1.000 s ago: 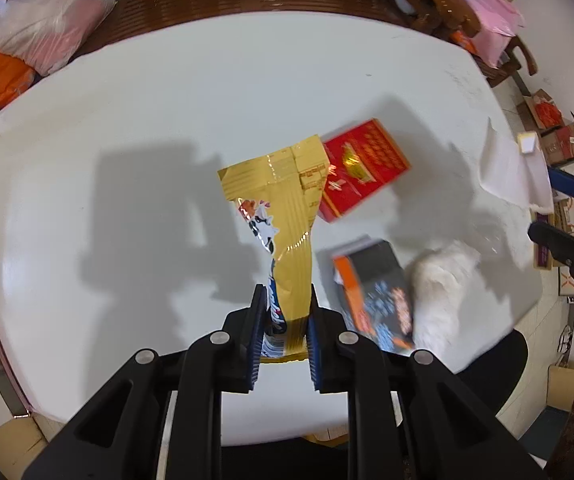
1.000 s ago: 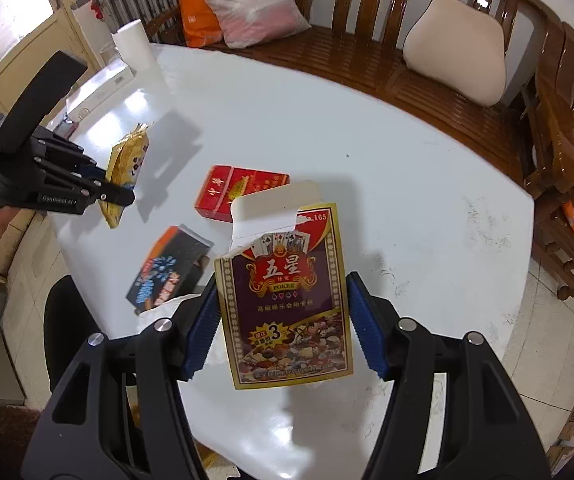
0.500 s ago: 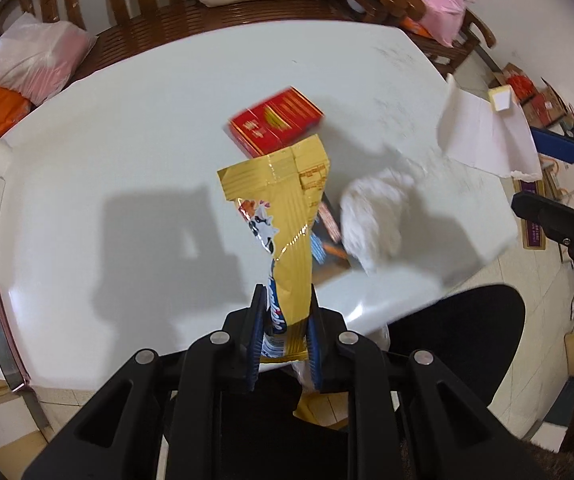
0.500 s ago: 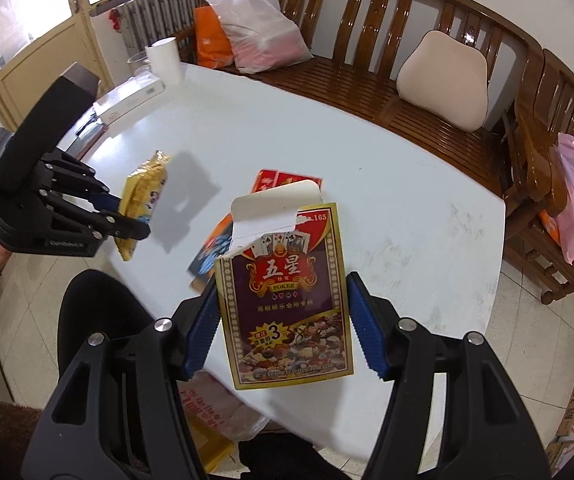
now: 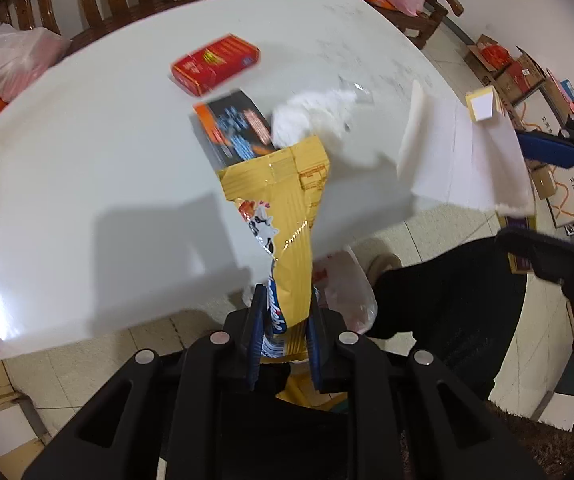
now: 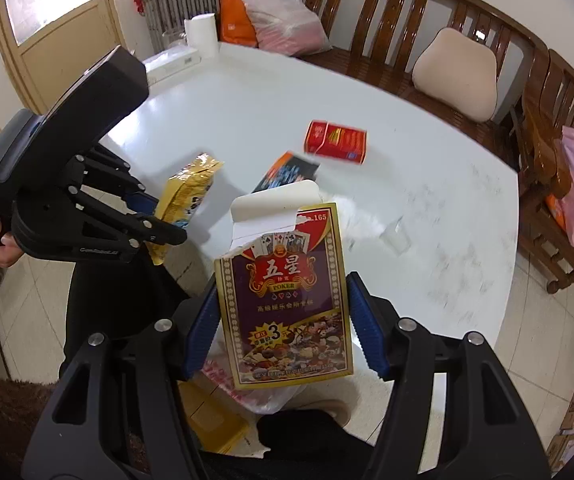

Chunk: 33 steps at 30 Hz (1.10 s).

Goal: Collect trash
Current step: 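Carry the wrapper and card box down toward the trash bag under the table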

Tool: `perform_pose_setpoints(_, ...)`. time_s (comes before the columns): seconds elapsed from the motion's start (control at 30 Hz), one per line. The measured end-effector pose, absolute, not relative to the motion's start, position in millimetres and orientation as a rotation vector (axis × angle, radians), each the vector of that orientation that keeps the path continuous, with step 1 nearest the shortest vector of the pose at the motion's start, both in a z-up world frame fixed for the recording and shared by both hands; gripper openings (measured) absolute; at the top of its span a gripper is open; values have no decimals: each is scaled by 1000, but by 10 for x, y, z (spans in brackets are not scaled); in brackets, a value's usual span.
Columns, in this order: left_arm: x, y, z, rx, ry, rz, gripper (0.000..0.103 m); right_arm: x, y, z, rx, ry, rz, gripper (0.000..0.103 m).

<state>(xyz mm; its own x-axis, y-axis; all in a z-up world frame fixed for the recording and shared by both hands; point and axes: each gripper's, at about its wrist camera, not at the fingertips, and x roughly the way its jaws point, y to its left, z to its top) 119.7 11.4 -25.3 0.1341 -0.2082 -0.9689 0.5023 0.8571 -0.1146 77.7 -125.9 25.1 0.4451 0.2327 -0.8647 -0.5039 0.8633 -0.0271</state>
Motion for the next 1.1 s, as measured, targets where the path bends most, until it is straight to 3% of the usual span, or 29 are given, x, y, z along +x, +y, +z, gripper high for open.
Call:
perform_pose_setpoints(0.57, 524, -15, -1065, 276, 1367, -582, 19, 140, -1228, -656, -265, 1135, 482, 60)
perform_pose_setpoints(1.1, 336, -122, -1788, 313, 1402, -576, 19, 95, -1234, -1400, -248, 1233, 458, 60)
